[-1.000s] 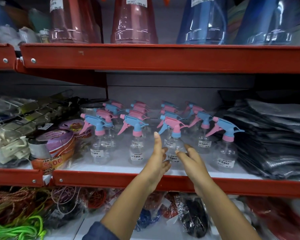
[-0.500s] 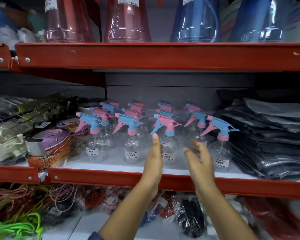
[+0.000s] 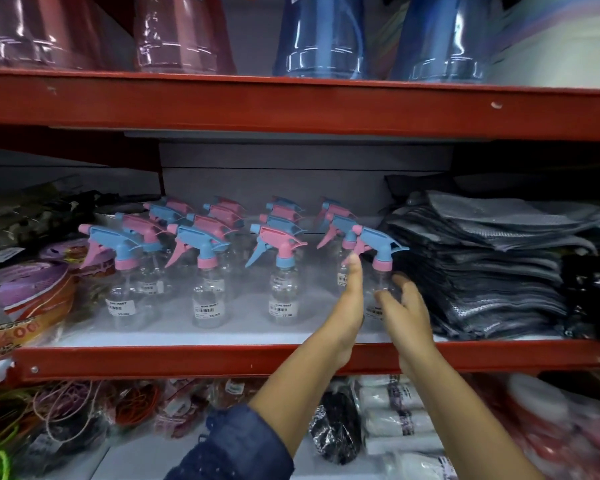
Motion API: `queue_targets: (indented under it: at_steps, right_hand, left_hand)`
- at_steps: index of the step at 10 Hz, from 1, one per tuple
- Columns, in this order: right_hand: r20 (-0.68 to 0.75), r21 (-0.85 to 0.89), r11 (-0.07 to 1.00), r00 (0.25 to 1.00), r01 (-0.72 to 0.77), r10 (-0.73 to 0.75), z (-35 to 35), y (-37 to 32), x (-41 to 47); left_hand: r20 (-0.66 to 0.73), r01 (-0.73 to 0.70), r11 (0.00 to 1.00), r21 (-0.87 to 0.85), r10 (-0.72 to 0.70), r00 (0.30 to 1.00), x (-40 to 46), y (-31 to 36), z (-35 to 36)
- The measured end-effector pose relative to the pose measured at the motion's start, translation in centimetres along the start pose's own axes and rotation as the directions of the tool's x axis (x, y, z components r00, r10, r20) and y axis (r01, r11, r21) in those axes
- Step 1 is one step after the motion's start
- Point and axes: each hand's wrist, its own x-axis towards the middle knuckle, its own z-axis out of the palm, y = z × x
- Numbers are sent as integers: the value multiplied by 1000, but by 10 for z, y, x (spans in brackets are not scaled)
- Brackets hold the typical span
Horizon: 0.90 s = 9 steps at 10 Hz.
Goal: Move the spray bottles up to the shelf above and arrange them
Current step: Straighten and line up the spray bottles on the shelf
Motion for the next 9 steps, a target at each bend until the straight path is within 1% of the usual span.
queue_targets:
  at_steps: [1, 2, 3, 4, 5, 6, 7, 8, 9]
  right_hand:
    - [37, -15, 1000, 999, -15, 15, -1, 0, 3]
    - [72, 3, 1000, 997, -6, 6, 3, 2, 4]
    - [120, 12, 1000, 993, -9, 8, 8, 2, 6]
    - [145, 19, 1000, 989, 7, -10, 13, 4, 8]
    - [139, 22, 1000, 990, 21, -24, 15, 4, 10]
    - [165, 35, 998, 985, 43, -48, 12, 3, 7]
    - [124, -18, 979, 972, 201, -198, 2, -3, -2]
    - [-2, 0, 909, 909, 417, -417, -12, -29, -13]
    - [-121, 140, 758, 771, 637, -625, -38, -80, -40]
  left_hand:
    - [0, -21, 1000, 2, 21, 1000, -1, -2, 4]
    - [-26, -55, 998, 8, 55, 998, 2, -5, 1]
    - [-60, -60, 998, 14, 61, 996, 5, -6, -3]
    - [-89, -59, 998, 6, 60, 994, 8, -8, -6]
    - [-81, -41, 999, 0, 40, 996, 8, -7, -7]
    - [-97, -19, 1000, 4, 19, 995, 3, -4, -6]
    - [-117, -66, 996, 61, 72, 990, -3, 1, -9]
    - [-200, -245, 954, 170, 277, 940, -17, 20, -18]
    - [-276, -499, 789, 358, 600, 751, -31, 47, -33]
